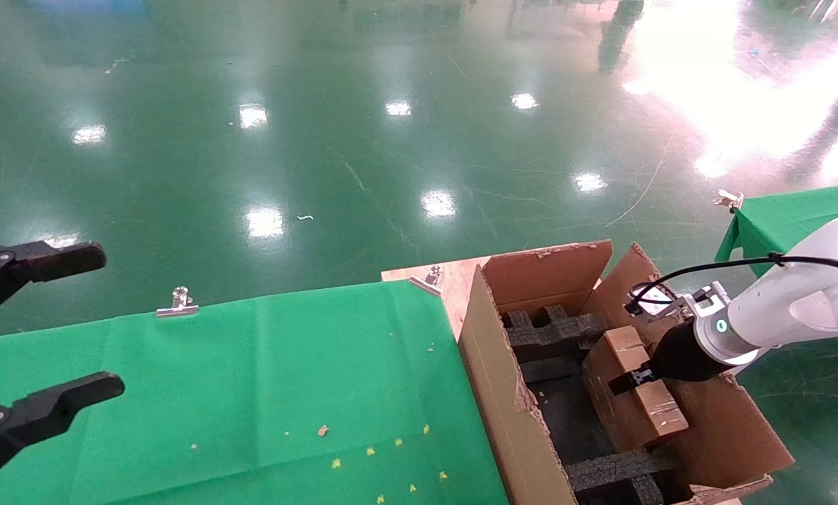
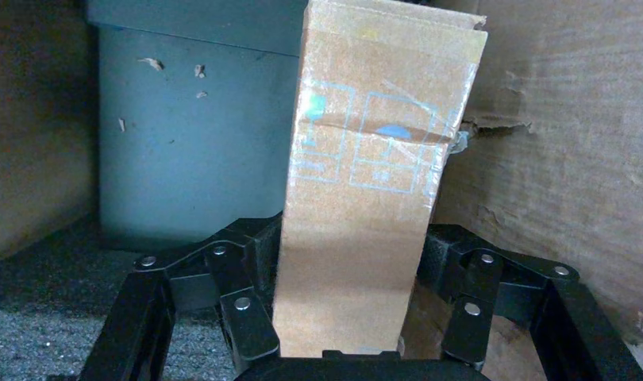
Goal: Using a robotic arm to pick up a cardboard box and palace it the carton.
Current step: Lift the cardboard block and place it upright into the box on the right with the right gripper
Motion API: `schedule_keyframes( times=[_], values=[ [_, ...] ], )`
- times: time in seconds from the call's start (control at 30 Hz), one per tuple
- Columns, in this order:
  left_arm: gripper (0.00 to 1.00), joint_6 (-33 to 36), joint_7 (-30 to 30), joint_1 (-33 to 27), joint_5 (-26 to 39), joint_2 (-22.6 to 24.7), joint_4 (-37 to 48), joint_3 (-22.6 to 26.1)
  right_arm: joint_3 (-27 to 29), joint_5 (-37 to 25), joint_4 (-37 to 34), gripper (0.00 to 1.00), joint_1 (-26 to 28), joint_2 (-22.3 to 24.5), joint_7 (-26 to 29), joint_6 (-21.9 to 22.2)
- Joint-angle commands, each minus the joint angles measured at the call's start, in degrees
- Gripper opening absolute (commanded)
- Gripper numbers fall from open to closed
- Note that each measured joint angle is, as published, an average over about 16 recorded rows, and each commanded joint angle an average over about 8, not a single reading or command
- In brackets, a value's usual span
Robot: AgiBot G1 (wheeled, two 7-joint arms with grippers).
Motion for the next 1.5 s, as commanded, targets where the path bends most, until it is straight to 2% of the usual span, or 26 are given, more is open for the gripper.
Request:
schedule_keyframes(
  times=[0.03,1.03,1.27,1.5],
  values=[
    [1.00,0.00,0.00,0.00,0.00,0.00,0.00,0.00,0.02,0.02,-0.03,1.00,0.02,-0.03,-0.06,-0.08],
    [1.00,0.00,0.00,0.00,0.00,0.00,0.00,0.00,-0.01,-0.03,0.48,1.00,2.22,0.89,-0.62,-1.17],
    [1.00,0.00,0.00,0.00,0.00,0.00,0.00,0.00,0.52,0.55,1.18,1.00,5.45,1.23,-2.45,-0.64],
    [1.00,0.00,0.00,0.00,0.00,0.00,0.00,0.00,2.26,2.48,4.22,1.00,11.98,2.01,-7.45,-0.20]
  ],
)
